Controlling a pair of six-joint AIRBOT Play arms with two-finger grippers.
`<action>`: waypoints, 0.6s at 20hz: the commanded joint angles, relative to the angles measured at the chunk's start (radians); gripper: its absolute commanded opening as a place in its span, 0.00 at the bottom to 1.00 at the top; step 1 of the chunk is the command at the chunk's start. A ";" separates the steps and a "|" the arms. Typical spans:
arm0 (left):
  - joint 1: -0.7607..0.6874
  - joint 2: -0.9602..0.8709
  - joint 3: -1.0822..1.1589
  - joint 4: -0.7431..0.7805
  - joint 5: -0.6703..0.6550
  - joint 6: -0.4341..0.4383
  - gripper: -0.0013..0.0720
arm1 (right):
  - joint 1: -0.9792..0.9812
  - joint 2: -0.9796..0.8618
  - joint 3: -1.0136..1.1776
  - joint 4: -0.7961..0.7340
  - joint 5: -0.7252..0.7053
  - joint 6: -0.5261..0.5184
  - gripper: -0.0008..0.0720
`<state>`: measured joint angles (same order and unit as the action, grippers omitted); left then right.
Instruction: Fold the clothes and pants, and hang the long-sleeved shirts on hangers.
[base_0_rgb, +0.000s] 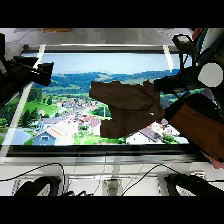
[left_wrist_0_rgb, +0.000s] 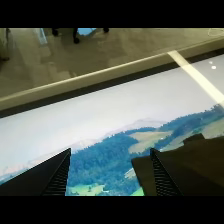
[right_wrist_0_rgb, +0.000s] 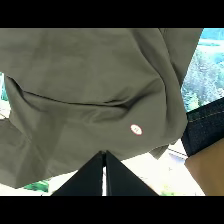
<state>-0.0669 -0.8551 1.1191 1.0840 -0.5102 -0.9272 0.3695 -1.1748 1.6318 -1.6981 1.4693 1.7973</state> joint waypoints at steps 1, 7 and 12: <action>0.000 0.001 0.000 0.000 0.000 0.000 0.75 | 0.001 0.001 0.000 0.000 0.000 0.000 0.03; 0.000 0.001 0.000 0.001 0.000 0.000 0.75 | 0.001 0.001 0.000 0.000 -0.093 0.000 0.03; 0.000 0.001 0.000 0.000 0.000 0.000 0.75 | 0.001 -0.005 0.001 -0.005 -0.164 -0.065 0.03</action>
<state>-0.0669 -0.8551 1.1191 1.0843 -0.5102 -0.9272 0.3695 -1.1755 1.6325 -1.6932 1.3464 1.7893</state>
